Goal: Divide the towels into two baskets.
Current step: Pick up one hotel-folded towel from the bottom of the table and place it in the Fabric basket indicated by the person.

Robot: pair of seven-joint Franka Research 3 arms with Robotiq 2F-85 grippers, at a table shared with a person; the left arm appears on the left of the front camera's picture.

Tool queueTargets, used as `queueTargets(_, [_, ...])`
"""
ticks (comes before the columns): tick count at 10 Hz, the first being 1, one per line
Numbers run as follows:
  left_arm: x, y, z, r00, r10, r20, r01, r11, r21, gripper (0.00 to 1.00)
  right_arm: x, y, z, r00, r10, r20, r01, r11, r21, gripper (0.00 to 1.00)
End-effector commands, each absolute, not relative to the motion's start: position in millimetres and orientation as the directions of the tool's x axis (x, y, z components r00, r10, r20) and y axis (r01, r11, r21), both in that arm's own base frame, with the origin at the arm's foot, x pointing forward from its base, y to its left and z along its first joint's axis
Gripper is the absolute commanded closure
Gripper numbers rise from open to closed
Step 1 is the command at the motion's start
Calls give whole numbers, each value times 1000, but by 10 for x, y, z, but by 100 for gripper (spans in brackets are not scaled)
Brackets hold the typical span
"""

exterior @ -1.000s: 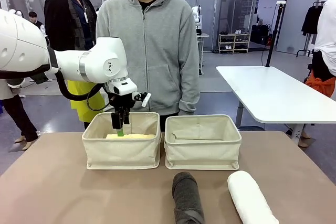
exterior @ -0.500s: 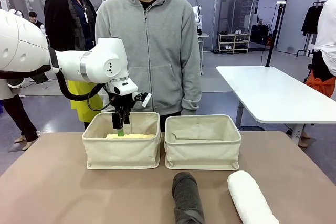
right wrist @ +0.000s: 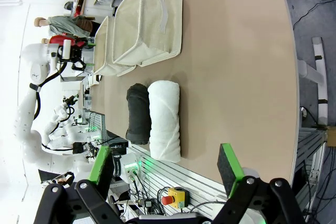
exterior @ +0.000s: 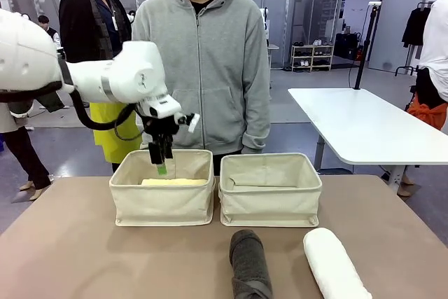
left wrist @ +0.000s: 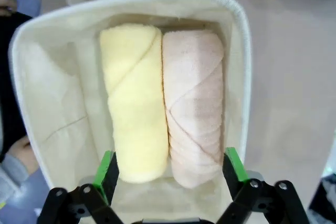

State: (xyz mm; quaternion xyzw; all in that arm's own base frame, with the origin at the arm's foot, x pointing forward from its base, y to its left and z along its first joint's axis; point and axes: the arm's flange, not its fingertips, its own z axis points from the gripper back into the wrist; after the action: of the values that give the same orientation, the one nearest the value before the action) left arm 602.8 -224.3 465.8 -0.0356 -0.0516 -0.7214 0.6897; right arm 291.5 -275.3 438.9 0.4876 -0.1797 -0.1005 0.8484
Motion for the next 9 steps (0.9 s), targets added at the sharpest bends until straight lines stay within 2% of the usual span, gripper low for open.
queueTargets(1, [5732,-1762,5187,79,-955,287,997,69,-45,0,2892,-2745,4424,913,-346,216,-16,499,866,0])
queueTargets(3, [5335,-1097,5386,266,-879,396,963,223,-152,0,2892,-2745,4424,913,-346,216,-16,499,866,0])
queueTargets(6, [4853,-4,5468,546,-623,560,837,385,-388,0,2892,-2745,4424,913,-346,216,-16,499,866,0])
queueTargets(7, [4704,391,5400,631,-525,571,776,434,-458,0,2892,-2745,4424,913,-346,216,-16,499,866,0])
queueTargets(8, [4461,847,5253,698,-436,567,713,360,-601,0,2892,-2745,4424,913,-346,216,-16,499,866,0])
queueTargets(9, [4253,1291,5046,783,-313,538,622,394,-677,0,2892,-2745,4424,913,-346,216,-16,499,866,0])
